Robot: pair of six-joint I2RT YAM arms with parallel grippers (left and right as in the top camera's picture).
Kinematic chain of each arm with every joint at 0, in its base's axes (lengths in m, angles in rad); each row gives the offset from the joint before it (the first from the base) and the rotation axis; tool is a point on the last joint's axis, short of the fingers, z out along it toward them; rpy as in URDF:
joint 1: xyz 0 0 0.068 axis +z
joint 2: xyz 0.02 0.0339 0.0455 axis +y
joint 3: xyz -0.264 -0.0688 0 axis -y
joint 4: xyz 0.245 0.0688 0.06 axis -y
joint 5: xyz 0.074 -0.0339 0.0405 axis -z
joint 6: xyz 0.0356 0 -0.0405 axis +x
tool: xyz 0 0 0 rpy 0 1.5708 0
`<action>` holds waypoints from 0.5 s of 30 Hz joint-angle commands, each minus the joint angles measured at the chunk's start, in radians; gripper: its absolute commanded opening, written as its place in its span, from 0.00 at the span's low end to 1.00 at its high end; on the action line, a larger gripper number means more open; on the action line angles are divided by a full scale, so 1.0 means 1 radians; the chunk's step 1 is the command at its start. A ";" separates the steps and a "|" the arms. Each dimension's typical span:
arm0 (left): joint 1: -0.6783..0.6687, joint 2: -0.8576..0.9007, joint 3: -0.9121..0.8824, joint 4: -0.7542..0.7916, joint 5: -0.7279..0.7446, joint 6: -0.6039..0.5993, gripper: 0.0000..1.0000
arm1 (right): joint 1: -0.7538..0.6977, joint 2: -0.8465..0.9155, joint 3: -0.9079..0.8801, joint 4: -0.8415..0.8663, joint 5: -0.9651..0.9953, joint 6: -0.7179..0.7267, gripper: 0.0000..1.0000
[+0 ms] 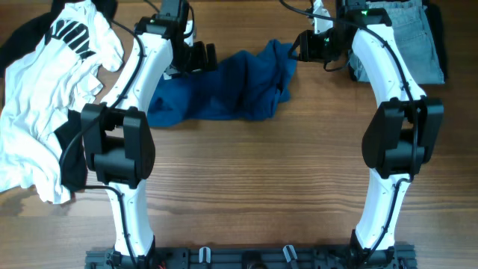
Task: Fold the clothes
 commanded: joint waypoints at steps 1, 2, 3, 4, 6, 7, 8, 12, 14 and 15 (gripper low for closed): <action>-0.033 -0.020 0.058 -0.010 0.113 -0.024 0.99 | 0.004 -0.034 0.013 0.003 -0.022 0.003 0.45; -0.044 -0.023 0.065 -0.014 0.113 -0.024 0.99 | 0.004 -0.034 0.013 0.003 -0.022 0.003 0.45; -0.057 -0.026 0.065 -0.019 0.113 -0.024 1.00 | 0.004 -0.034 0.013 0.004 -0.023 0.003 0.45; -0.065 -0.026 0.065 -0.028 0.112 -0.024 1.00 | 0.004 -0.034 0.013 0.003 -0.023 0.003 0.46; -0.071 -0.026 0.064 -0.053 0.111 -0.026 1.00 | 0.004 -0.034 0.013 -0.003 -0.023 0.003 0.45; -0.070 -0.026 0.064 -0.056 0.107 -0.032 1.00 | 0.004 -0.034 0.013 -0.003 -0.023 0.004 0.46; -0.065 -0.026 0.064 -0.056 0.100 -0.032 1.00 | 0.004 -0.034 0.013 -0.004 -0.023 0.004 0.47; 0.021 -0.089 0.088 -0.107 0.049 -0.032 1.00 | 0.006 -0.009 0.003 -0.035 -0.023 0.013 0.53; 0.073 -0.154 0.111 -0.134 0.001 -0.032 1.00 | 0.006 0.017 0.003 -0.053 -0.023 0.039 0.54; 0.096 -0.192 0.115 -0.140 -0.029 -0.031 0.99 | 0.006 0.026 0.003 -0.062 -0.023 0.039 0.54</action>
